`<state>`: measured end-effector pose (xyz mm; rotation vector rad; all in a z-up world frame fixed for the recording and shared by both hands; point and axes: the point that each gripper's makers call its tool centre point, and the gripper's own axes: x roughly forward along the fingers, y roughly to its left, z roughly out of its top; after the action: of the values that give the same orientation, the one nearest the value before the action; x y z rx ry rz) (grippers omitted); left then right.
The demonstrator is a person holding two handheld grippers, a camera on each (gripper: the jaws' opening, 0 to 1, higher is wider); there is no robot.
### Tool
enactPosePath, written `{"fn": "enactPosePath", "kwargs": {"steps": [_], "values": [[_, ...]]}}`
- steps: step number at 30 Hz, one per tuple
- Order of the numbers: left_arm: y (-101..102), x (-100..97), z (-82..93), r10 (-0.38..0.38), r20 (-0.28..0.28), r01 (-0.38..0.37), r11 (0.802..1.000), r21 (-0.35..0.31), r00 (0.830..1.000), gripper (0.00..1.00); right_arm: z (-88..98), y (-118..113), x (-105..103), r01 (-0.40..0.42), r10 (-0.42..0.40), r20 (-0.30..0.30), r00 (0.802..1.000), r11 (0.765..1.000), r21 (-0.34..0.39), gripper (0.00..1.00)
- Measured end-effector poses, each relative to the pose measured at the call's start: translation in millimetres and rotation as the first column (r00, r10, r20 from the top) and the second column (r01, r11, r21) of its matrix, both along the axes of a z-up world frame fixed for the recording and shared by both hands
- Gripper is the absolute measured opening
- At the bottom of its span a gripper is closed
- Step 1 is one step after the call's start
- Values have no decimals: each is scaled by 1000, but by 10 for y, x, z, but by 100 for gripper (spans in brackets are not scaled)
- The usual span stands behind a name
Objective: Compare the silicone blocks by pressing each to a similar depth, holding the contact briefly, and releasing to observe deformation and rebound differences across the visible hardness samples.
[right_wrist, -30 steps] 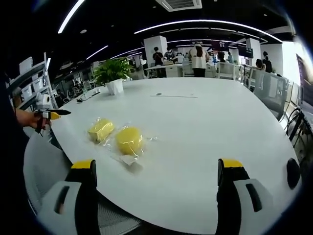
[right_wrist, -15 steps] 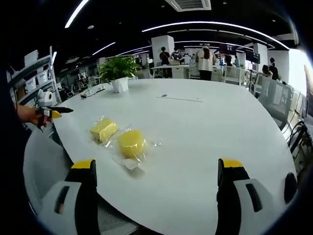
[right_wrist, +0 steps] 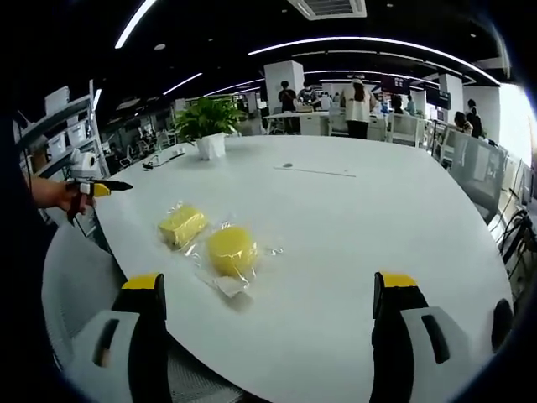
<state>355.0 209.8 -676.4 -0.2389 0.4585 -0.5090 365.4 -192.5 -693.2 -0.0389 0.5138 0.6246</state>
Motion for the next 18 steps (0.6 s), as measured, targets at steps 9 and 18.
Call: {"fn": "enactPosePath", "kwargs": {"steps": [9,18], "values": [[-119,232,-17,-13,-36,11,999,-43,999,99,-41,19,-24,-2,2,-15,1000,1000,2,97],[-211,475,-193,-4,-169,-13,995,-99,986,97,-79,56,-27,5,-5,-26,1000,1000,12,96]]}}
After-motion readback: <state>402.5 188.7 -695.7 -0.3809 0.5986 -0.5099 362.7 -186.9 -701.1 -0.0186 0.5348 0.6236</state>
